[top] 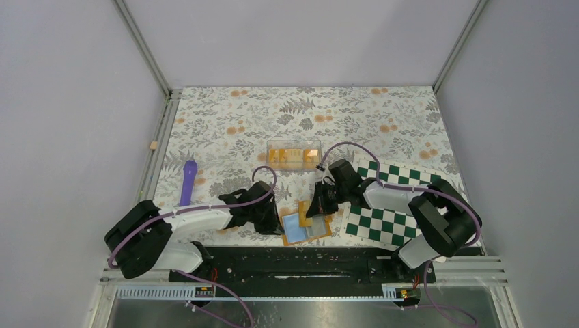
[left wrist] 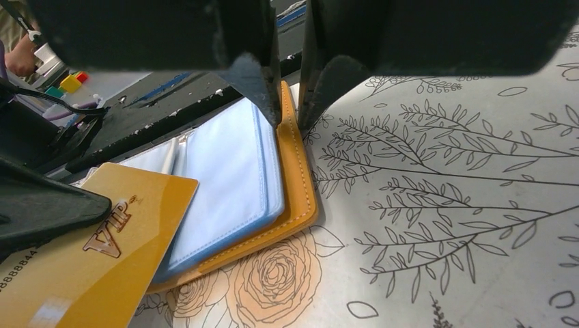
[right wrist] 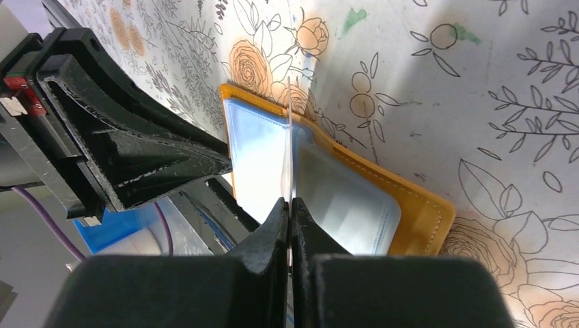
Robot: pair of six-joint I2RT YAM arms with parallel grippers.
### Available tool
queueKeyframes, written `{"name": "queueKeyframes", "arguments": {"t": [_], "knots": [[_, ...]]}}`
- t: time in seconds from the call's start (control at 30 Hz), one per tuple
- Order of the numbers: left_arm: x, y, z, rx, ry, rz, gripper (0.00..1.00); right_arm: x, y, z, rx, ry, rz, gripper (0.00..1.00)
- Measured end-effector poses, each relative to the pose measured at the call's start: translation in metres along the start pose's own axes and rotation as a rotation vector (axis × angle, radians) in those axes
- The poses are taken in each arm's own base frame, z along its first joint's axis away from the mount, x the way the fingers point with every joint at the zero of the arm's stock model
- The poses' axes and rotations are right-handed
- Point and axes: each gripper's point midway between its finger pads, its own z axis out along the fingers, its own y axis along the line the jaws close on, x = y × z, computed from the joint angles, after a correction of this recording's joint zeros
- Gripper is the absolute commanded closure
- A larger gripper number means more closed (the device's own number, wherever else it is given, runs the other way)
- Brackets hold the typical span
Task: Put the credit cards into the card holder
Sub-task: Insert the credit card into the card holder.
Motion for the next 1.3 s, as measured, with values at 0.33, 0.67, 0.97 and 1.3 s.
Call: {"name": "queueKeyframes", "arguments": {"t": [0.33, 0.67, 0.97, 1.3], "knots": [[0.0, 0.0, 0.003, -0.006, -0.001, -0.007, 0.94, 0.002, -0.008, -0.01, 0.06, -0.013, -0.04, 1.0], [0.002, -0.007, 0.008, -0.003, 0.01, 0.004, 0.95, 0.006, -0.013, -0.012, 0.088, -0.004, -0.04, 1.0], [0.004, -0.012, 0.011, 0.003, 0.017, 0.015, 0.99, 0.006, -0.015, -0.017, 0.109, -0.014, -0.048, 1.0], [0.006, -0.018, 0.014, 0.004, 0.024, 0.028, 1.0, 0.001, -0.02, -0.028, 0.168, -0.055, -0.079, 1.0]]}}
